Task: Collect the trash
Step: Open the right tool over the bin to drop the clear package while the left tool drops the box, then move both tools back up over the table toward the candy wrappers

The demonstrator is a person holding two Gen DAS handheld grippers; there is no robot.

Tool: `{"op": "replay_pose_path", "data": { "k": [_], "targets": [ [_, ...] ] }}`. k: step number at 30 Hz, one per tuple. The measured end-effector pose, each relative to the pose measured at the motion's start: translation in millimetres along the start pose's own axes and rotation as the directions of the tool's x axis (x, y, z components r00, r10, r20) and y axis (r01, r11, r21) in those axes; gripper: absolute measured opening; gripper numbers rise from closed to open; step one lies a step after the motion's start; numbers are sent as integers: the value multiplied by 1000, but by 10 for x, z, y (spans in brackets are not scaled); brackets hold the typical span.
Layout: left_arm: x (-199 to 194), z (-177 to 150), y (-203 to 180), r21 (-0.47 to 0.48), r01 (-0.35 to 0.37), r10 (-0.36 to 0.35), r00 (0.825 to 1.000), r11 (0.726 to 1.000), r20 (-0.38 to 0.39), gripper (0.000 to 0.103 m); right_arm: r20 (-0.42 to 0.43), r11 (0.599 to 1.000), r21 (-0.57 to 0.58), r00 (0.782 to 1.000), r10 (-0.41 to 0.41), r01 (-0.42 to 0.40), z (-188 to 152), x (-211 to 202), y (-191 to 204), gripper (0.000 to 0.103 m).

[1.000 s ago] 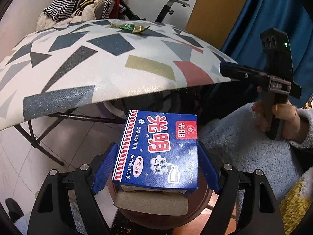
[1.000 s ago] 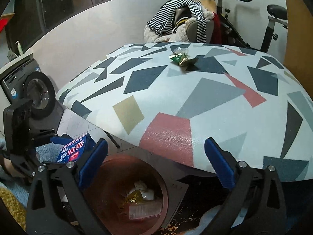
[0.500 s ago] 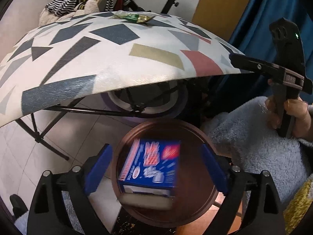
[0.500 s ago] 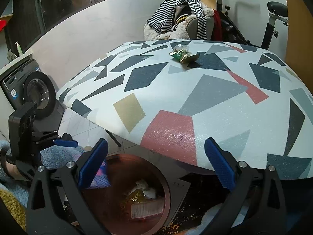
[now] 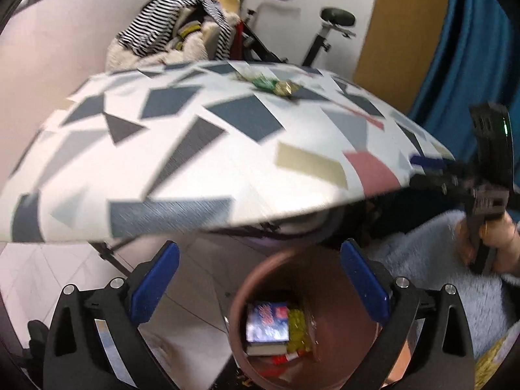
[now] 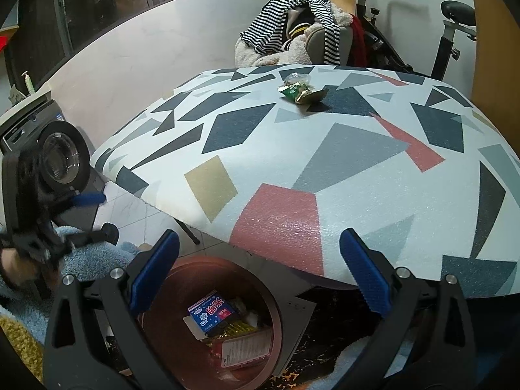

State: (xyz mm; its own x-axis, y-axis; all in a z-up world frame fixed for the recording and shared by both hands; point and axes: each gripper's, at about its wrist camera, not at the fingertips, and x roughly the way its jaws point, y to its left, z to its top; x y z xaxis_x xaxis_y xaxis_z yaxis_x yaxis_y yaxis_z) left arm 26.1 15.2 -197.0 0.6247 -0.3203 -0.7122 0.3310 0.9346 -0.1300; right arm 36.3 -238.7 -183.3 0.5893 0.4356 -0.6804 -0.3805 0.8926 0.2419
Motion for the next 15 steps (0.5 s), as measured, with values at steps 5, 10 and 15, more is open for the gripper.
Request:
{"op": "replay_pose_path", "data": {
  "k": [5,10,15],
  "targets": [
    [-193,274,204,-32,-53,55,996,998,68,97,-9,1000,-9,1000,-6,6,15,3,3,97],
    [-374,532,360,-48,-87,92,987,995,135,97,-18,1000,4,1000,-6,6,58,-5,-24,97],
    [-500,728,427,-31,-105,109,977,994,185,97,-19,999,-7,999,-48,48,174,-25,-55,97]
  ]
}}
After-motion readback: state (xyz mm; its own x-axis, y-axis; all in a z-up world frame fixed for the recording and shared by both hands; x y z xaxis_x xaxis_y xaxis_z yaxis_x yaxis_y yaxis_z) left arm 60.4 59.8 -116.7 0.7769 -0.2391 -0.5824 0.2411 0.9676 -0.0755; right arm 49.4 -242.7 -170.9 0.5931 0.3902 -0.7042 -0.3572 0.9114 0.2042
